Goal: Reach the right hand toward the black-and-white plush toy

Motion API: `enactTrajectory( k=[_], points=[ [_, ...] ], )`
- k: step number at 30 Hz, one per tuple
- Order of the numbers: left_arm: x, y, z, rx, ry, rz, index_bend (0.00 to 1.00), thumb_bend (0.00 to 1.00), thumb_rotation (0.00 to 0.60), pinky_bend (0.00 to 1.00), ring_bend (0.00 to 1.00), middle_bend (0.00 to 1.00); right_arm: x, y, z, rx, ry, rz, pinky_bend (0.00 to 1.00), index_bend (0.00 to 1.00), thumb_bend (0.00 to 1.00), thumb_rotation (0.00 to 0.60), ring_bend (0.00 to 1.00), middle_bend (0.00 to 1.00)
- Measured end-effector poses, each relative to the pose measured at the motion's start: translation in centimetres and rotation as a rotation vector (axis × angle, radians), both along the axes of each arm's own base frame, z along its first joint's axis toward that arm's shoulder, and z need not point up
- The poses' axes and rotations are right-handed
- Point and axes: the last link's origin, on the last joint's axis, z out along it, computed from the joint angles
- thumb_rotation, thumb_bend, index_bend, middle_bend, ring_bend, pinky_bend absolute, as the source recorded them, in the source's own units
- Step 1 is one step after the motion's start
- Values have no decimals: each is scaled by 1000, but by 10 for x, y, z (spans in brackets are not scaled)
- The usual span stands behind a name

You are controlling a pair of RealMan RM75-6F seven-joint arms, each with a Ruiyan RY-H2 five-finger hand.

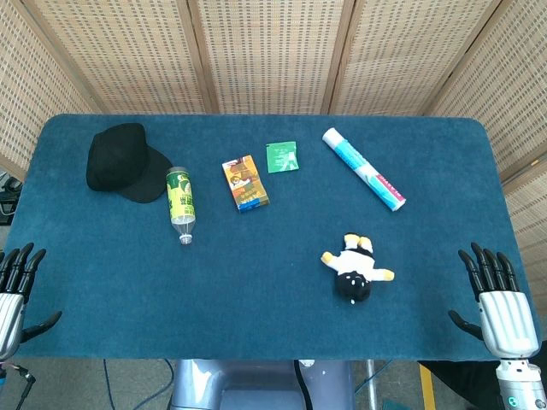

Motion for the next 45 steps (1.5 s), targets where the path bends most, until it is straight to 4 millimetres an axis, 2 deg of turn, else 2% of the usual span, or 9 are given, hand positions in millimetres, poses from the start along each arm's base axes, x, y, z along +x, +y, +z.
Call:
enactTrajectory(
  k=[14,32,39,45],
  points=[
    [2,0,0,0,1,-6,0,28,600,0,0,0,1,2,-2,12,-19,2,0,13,134,600,0,0],
    [4,-1,-1,-4,2,-10,0,29,600,0,0,0,4,1,-5,15,-43,20,0,268,179,600,0,0],
    [3,0,2,3,-8,-3,0,29,600,0,0,0,15,-10,-14,53,-65,33,11,324,277,600,0,0],
    [3,0,2,0,-12,-6,0,29,600,0,0,0,32,-32,-29,108,-51,49,43,372,469,600,0,14]
  ],
)
